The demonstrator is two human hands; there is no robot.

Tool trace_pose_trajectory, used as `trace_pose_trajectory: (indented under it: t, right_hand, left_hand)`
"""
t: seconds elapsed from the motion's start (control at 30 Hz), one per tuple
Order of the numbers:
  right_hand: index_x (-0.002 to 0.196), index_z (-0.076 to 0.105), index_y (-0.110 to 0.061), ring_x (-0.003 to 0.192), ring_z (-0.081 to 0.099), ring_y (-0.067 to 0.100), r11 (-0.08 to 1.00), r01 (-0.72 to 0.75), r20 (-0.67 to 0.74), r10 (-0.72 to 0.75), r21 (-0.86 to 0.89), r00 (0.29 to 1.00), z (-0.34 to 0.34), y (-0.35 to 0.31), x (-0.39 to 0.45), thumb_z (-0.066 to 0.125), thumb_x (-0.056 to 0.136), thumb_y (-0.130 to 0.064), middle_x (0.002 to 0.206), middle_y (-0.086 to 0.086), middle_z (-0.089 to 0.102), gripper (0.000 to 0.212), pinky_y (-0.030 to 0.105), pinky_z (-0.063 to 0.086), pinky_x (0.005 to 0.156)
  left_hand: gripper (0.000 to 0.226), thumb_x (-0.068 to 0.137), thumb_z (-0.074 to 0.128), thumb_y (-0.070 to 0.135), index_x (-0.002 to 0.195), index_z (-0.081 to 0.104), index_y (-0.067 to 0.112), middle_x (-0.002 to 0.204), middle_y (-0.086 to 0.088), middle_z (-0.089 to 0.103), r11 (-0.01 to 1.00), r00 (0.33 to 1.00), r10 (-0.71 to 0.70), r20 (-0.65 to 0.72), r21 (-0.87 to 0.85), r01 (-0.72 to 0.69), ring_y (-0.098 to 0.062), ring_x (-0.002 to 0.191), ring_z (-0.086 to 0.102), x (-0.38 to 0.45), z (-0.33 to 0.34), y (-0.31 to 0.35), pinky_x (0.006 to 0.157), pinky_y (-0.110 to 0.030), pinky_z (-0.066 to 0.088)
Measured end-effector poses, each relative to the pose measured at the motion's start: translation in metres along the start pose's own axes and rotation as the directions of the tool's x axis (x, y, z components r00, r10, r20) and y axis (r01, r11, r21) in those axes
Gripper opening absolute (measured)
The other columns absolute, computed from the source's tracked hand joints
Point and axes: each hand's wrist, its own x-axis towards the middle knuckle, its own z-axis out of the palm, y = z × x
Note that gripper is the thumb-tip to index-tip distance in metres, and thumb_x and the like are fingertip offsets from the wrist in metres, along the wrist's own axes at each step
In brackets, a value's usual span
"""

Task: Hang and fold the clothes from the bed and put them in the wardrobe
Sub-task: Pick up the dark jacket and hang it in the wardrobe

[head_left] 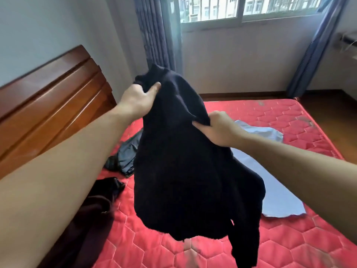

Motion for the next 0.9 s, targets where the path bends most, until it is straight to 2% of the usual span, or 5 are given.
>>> trace_pose_trajectory:
  t: [0.1,0.27,0.47,0.73,0.9]
  right_hand:
    - [0.055,0.054,-0.014,0.050,0.045,0.002,0.984,-0.020,-0.089,0.036,0.175,0.995,-0.013,-0.030,0.020,0.064,0.087,-0.032,0.056,-0.005,0.052,0.038,0.015,0.033,0.041]
    - [0.081,0.063,-0.016,0.076,0.066,0.021,0.825,-0.137,-0.127,0.244,0.548,0.961,-0.030,-0.073,0.058,0.065,0.084,-0.029,0.083,0.004,0.068,0.014,0.026,0.055,0.061]
    - [0.092,0.060,-0.011,0.086,0.064,0.019,0.814,-0.189,-0.011,0.234,0.549,0.972,-0.037,-0.083,0.064,0.072,0.082,-0.033,0.084,0.001,0.062,0.027,0.028,0.053,0.068]
    - [0.067,0.065,-0.017,0.047,0.064,0.009,0.831,-0.307,-0.024,0.358,0.465,0.933,-0.061,-0.036,0.044,0.079,0.060,-0.064,0.049,-0.007,0.064,0.050,0.016,0.043,0.038]
    - [0.105,0.067,-0.038,0.088,0.067,-0.003,0.874,-0.124,0.226,0.017,0.470,0.974,-0.009,-0.003,-0.025,0.076,0.072,-0.054,0.093,-0.016,0.071,0.037,0.019,0.056,0.073]
  left_hand:
    - [0.069,0.093,0.034,0.066,0.096,0.068,0.006,0.107,-0.021,0.068,0.884,0.996,0.081,-0.024,0.463,-0.061,-0.039,0.102,0.061,-0.031,0.009,-0.026,0.085,-0.042,0.049]
    - [0.073,0.061,0.064,0.078,0.123,0.054,0.040,0.119,0.026,0.059,0.948,0.950,0.266,0.161,-0.224,-0.227,0.006,0.111,0.054,-0.094,0.040,-0.024,0.093,-0.016,0.043]
    - [0.039,0.075,0.082,0.031,0.107,0.068,0.015,0.096,0.012,0.068,0.949,0.972,0.216,-0.088,-0.217,-0.230,-0.014,0.100,0.067,-0.065,0.056,-0.015,0.078,-0.012,0.048]
    - [0.026,0.076,0.081,0.036,0.087,0.077,0.014,0.082,0.005,0.077,0.915,0.925,0.335,0.180,-0.297,-0.274,-0.010,0.078,0.073,-0.040,0.050,0.002,0.073,-0.034,0.060]
    - [0.028,0.081,0.078,0.035,0.079,0.076,0.007,0.080,-0.007,0.076,0.930,0.983,0.170,0.070,-0.340,-0.137,-0.023,0.079,0.074,-0.017,0.056,0.000,0.075,-0.047,0.060]
